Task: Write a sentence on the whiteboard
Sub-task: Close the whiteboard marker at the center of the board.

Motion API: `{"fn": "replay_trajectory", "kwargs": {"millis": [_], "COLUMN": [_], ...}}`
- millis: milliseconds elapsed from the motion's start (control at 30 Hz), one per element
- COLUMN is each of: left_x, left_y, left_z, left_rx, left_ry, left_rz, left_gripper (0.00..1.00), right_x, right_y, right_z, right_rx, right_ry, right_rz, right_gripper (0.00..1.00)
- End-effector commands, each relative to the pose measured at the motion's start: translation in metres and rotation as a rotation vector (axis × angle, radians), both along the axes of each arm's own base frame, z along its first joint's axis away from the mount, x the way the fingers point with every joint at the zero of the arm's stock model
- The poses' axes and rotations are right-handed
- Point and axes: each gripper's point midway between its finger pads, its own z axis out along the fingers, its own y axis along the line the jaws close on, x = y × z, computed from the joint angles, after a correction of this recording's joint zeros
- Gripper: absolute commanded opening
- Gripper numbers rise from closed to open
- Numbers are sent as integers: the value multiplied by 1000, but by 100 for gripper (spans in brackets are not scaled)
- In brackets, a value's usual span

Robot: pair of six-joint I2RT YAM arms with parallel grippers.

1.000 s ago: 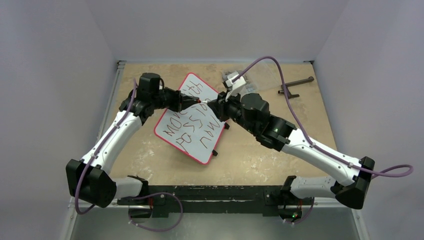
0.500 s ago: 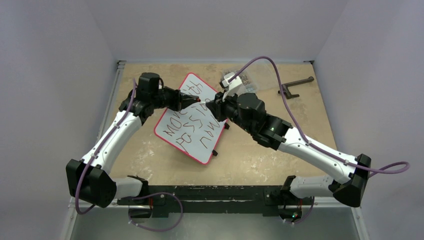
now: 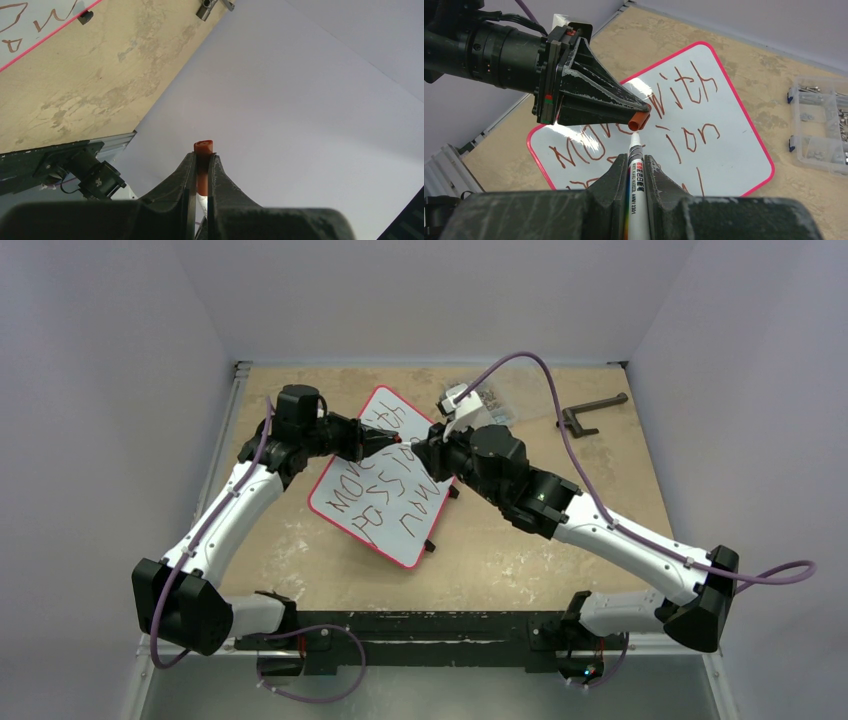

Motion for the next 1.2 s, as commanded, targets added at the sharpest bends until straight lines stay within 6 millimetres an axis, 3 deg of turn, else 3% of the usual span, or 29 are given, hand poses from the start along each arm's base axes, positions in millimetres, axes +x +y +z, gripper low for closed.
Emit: {"fn": "replay_trajectory", "kwargs": {"millis": [0,200,1167], "left_x": [2,3,-3], "left_y": [0,-1,0], "left_z": [5,4,13], "left_rx": [-27,-31,-45], "left_ry": [-13,-12,-27], "left_rz": [-4,-8,-13], "left_gripper": [0,0,0], "right_x": [1,-2,14], "right_y": [0,0,2], "right_z": [43,50,32], "right_rx": [90,107,81], "right_ry": [-75,-79,-54], "right_rz": [-7,2,-76], "right_gripper": [0,0,0]}}
